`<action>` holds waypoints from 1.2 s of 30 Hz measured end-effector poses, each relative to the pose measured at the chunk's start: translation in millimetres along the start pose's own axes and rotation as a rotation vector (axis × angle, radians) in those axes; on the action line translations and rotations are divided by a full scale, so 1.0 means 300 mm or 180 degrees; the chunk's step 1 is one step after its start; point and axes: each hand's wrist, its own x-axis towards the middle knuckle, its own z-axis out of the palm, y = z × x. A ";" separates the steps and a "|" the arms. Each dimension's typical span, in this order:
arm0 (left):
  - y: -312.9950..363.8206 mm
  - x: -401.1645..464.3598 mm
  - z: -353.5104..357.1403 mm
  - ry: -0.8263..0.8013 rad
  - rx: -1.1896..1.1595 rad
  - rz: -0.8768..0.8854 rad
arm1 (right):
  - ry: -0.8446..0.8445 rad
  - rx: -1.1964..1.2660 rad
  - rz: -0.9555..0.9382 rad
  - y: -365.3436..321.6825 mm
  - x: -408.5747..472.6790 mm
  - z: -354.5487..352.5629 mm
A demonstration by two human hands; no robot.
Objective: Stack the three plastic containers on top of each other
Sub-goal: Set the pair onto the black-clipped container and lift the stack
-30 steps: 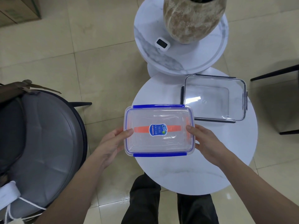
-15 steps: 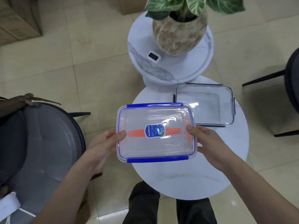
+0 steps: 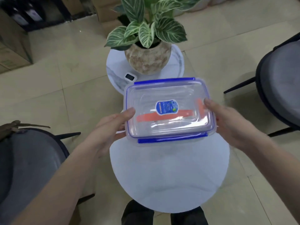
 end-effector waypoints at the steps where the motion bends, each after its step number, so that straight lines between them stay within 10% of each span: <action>1: 0.009 0.027 0.031 -0.0016 0.0021 -0.0019 | 0.0004 0.0026 -0.0031 -0.004 0.021 -0.033; 36: -0.093 0.273 0.259 0.0220 -0.0611 -0.0659 | 0.0161 0.0636 0.0593 0.185 0.237 -0.370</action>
